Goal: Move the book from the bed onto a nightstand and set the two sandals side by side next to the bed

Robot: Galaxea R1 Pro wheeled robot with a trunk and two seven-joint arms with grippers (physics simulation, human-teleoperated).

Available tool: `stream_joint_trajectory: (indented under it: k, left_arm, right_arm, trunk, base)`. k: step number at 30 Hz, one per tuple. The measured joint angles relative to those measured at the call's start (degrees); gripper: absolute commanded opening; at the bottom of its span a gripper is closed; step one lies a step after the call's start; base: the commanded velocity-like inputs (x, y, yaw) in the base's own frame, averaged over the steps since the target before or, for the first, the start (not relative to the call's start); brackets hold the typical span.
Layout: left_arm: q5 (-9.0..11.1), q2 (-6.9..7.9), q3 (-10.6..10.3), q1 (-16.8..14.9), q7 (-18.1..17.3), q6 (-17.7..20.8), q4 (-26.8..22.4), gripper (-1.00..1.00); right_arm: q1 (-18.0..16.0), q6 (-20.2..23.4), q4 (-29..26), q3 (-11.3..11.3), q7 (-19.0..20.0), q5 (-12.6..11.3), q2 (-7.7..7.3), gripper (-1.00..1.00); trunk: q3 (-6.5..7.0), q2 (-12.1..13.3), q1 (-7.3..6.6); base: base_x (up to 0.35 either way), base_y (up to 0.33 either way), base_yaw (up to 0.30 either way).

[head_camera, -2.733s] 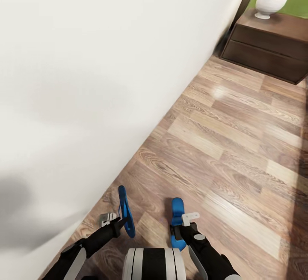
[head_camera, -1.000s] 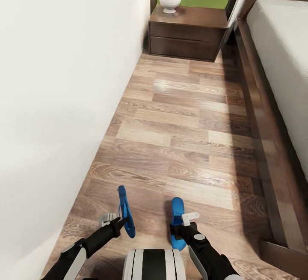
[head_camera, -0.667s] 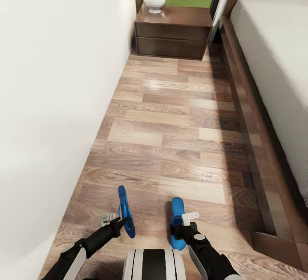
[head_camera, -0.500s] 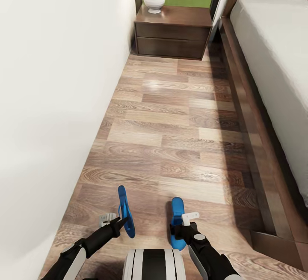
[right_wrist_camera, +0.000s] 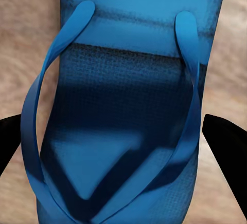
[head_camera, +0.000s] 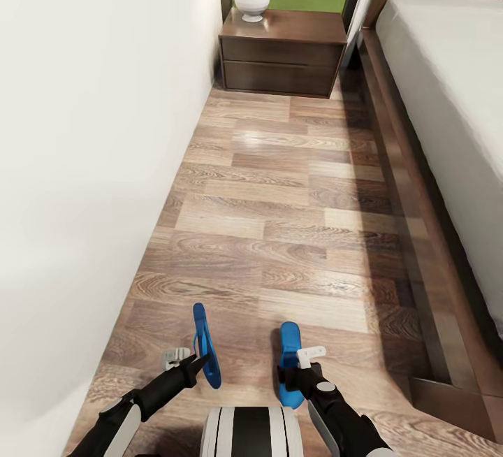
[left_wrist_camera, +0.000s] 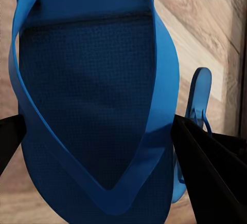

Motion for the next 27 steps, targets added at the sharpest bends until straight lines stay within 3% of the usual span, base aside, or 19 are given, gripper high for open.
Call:
stream_joint_trajectory:
  k: [5,27]
  left_arm:
    - [0.01,-0.01,0.06,0.0,0.12,0.0,0.02,-1.0]
    - [-0.02,0.05,0.07,0.0,0.14,0.1,-0.08,-1.0]
  right_arm:
    - [0.0,0.0,0.0,0.01,0.0,0.02,0.0,-1.0]
    - [0.0,-0.04,-0.01,-0.09,0.08,-0.02,0.0,-1.0]
  trunk:
    - [0.0,0.0,0.0]
    - [4.87,0.29,-0.57]
  base:
    - [0.0,0.0,0.0]
    - [0.0,0.0,0.0]
